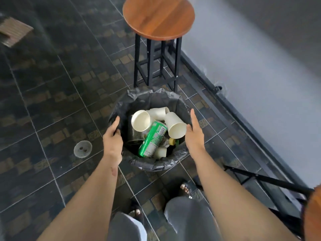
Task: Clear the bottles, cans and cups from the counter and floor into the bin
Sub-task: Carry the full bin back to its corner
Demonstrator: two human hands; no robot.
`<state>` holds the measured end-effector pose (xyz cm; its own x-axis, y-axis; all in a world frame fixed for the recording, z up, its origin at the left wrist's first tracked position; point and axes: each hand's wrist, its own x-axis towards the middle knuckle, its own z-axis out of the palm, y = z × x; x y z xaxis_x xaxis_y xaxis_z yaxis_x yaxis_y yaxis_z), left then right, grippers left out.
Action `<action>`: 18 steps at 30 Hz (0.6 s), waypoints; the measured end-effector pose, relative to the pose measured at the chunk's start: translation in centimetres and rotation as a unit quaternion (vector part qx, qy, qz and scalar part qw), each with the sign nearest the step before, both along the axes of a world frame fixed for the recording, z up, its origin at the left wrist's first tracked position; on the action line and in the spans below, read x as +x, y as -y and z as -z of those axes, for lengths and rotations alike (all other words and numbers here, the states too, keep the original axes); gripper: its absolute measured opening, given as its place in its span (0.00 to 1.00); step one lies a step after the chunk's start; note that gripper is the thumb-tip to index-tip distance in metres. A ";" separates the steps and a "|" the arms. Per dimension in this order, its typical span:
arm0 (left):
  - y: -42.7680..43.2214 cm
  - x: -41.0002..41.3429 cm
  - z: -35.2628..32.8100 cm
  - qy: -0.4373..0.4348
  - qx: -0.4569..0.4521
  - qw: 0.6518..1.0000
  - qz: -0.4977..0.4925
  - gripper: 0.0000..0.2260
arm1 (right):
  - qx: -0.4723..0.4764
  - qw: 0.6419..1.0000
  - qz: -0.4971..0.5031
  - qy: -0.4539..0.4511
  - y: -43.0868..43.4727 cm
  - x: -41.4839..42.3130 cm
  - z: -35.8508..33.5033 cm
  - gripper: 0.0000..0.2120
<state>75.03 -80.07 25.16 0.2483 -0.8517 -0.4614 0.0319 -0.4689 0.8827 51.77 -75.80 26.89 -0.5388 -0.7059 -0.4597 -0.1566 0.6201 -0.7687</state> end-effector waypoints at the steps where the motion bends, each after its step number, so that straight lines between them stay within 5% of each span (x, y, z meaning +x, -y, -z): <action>1: -0.2 -0.2 -2.4 0.001 0.004 1.000 0.013 0.22 | 0.000 1.000 0.011 -0.001 -0.9 0.0 -2.3 0.28; 9: -2.6 -0.8 -17.9 0.013 -0.028 0.989 0.148 0.22 | -0.050 0.990 0.130 0.012 -8.7 1.0 -17.3 0.29; 18: -8.6 -3.2 -26.0 0.005 -0.094 0.955 0.281 0.19 | -0.109 0.953 0.283 0.023 -21.2 2.0 -24.1 0.28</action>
<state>71.79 -71.51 51.19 -0.2679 -0.9193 -0.2882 -0.1879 -0.2435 0.9515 53.75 -54.59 50.99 -0.8436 -0.3905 -0.3685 0.1926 0.4205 -0.8866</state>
